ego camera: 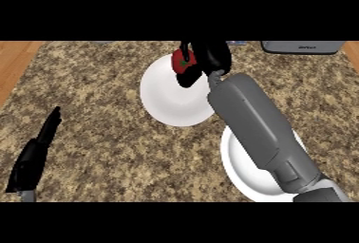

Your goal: Pick the tomato from the plate and place it in the plate

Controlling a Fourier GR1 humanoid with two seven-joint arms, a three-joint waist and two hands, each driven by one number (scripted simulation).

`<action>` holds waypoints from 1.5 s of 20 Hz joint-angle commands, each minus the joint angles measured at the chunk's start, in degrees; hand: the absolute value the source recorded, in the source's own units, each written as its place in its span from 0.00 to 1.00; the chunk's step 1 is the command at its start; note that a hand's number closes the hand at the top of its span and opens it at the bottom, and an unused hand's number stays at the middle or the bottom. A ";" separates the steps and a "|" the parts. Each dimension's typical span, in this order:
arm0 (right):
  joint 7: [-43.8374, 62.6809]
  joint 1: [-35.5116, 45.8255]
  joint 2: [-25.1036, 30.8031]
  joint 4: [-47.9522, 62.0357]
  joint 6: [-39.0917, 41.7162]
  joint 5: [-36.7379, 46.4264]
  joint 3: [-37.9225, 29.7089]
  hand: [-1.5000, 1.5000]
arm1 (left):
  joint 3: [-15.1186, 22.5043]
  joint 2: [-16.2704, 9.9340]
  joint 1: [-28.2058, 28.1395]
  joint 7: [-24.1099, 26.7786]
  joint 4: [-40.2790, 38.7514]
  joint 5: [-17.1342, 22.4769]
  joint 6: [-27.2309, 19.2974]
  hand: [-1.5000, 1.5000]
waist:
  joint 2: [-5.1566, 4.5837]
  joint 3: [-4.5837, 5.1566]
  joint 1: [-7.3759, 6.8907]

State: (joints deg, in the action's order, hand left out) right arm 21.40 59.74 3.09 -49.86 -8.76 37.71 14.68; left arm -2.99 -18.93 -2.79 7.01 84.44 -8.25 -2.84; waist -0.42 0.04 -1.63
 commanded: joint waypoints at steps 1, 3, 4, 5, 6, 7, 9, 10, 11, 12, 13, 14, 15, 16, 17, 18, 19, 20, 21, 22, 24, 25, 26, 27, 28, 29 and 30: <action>-3.44 2.15 -2.94 11.73 -4.14 -0.37 0.05 1.00 | -0.19 -0.14 -1.26 -0.71 1.25 0.06 0.93 0.50 | -0.12 -0.03 -0.65; -6.59 5.17 -3.00 17.25 -4.08 -3.12 -1.66 1.00 | 0.56 0.16 0.58 -0.14 0.50 -1.43 0.31 0.50 | -0.42 -0.02 -1.18; -7.61 4.53 -3.02 18.15 -6.00 -5.08 0.85 1.00 | -0.33 0.01 2.75 -0.48 -1.28 -0.73 0.65 0.50 | -0.51 -0.02 -1.51; -7.90 3.77 -3.03 17.64 -3.69 -9.02 -1.28 1.00 | -0.10 -0.25 0.00 1.29 0.72 -0.35 1.25 0.50 | -0.58 -0.03 -2.27; -3.95 2.86 -3.04 16.16 -9.46 -11.17 -3.60 1.00 | 0.02 -0.63 0.93 0.03 0.65 -0.09 2.00 0.50 | -0.63 -0.05 -2.53; -5.00 4.13 -3.05 20.36 -11.10 -10.71 -3.43 1.00 | -0.07 0.30 2.91 -0.15 -0.40 -0.79 0.49 0.50 | -0.91 -0.03 -2.68; -1.75 5.88 -3.07 22.34 -12.17 -13.62 -0.89 0.00 | -0.41 -1.15 1.68 -0.46 1.29 -0.03 2.55 0.50 | -0.56 -0.03 -3.00; -2.28 5.33 -3.07 23.40 -12.37 -14.98 0.99 0.00 | -1.01 -0.61 4.67 -0.41 -2.80 0.12 2.37 0.50 | -0.63 0.00 -2.44; -5.35 4.33 -3.08 25.15 -11.08 -14.39 -0.35 0.00 | 1.27 2.32 0.15 1.67 -0.75 -2.11 -0.34 0.50 | -0.42 -0.02 -1.79; -7.02 3.98 -3.08 25.76 -15.74 -15.96 1.33 0.00 | 1.12 1.28 2.83 -2.41 1.12 -1.64 0.72 0.50 | -0.62 -0.06 -2.69; -7.08 6.48 -3.08 27.21 -15.68 -16.23 -0.14 0.00 | 2.28 1.34 0.03 -1.51 3.30 -2.18 1.20 0.50 | -0.64 -0.07 -3.02; -9.80 3.82 -3.08 26.79 -17.74 -17.59 1.30 0.00 | 2.09 2.30 1.36 2.01 -2.03 -2.54 0.63 0.50 | -0.84 -0.02 -2.93; -9.06 6.38 -3.09 25.59 -17.52 -19.15 -0.88 0.00 | 1.40 1.67 0.02 -0.62 2.78 -2.39 0.02 0.50 | -0.51 -0.07 -2.72; -10.78 6.67 -3.09 25.40 -19.48 -19.72 -1.27 0.00 | 1.63 1.46 2.22 -0.93 1.14 -2.74 0.47 0.50 | -0.66 -0.07 -2.57; -12.19 5.67 -3.09 23.97 -20.63 -21.82 -1.80 0.00 | 1.57 1.60 2.49 -1.94 1.48 -2.55 0.52 0.50 | -0.61 -0.08 -2.56; -12.92 5.25 -3.09 22.74 -23.49 -22.96 -3.18 0.00 | 0.21 0.31 1.89 -0.18 -0.39 -1.86 1.39 0.50 | -0.61 -0.07 -2.45; -14.94 4.13 -3.09 21.52 -24.71 -23.43 -4.39 0.00 | -0.24 1.20 1.94 -1.40 0.37 -0.82 1.14 0.50 | -0.30 -0.08 -1.34; -14.46 5.06 -3.09 21.60 -26.28 -24.81 -4.64 0.00 | -1.02 -0.78 2.35 -1.24 0.54 -0.52 2.69 0.50 | -0.34 -0.08 -1.72; -15.89 3.35 -3.09 20.92 -27.82 -25.13 -6.51 0.00 | 0.91 2.65 -0.08 1.80 -2.18 -2.22 0.17 0.50 | -0.22 -0.04 -0.55; -14.73 4.02 -3.09 21.14 -30.53 -25.70 -6.53 0.00 | -1.03 0.21 1.76 -1.77 0.79 -1.46 0.90 0.50 | -0.10 -0.08 -0.87; -13.72 6.04 -3.09 21.79 -31.77 -25.74 -9.43 0.00 | 0.16 1.64 -0.13 -0.87 0.61 -2.39 0.26 0.50 | 0.04 -0.05 -0.14; -18.95 3.21 -2.25 22.22 -31.55 -27.14 -11.79 0.00 | -2.46 0.09 0.80 2.72 -3.48 -1.19 0.99 0.50 | -0.28 -0.04 0.02; -19.37 2.04 0.32 20.20 -28.85 -28.57 -13.00 0.00 | -1.44 0.62 -2.55 0.86 1.57 -1.11 1.15 0.50 | 0.15 -0.09 0.26; -19.30 1.42 1.03 17.98 -27.53 -30.39 -14.44 0.00 | -2.80 -0.17 -0.34 -0.74 0.45 -0.33 1.52 0.50 | 0.27 -0.09 0.94; -24.58 -1.73 1.82 16.67 -26.38 -32.92 -16.73 0.00 | -1.22 0.90 -2.04 1.35 0.54 -2.09 0.44 0.50 | 0.10 -0.12 0.79; -26.36 -3.73 1.81 13.76 -25.95 -34.39 -17.73 0.00 | -2.23 0.47 -4.03 2.79 1.16 -0.79 1.26 0.50 | 0.37 -0.12 1.09; -28.11 -3.34 2.57 14.10 -23.16 -36.04 -19.27 0.00 | -1.44 1.09 -1.26 -0.66 1.76 -1.23 1.03 0.50 | 0.16 -0.13 0.99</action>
State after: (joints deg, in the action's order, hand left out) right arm -0.52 59.67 3.53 -32.31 -35.19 6.88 0.44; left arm -4.43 -18.22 -4.01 7.56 85.05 -9.53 -1.84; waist -0.32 -0.06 -1.19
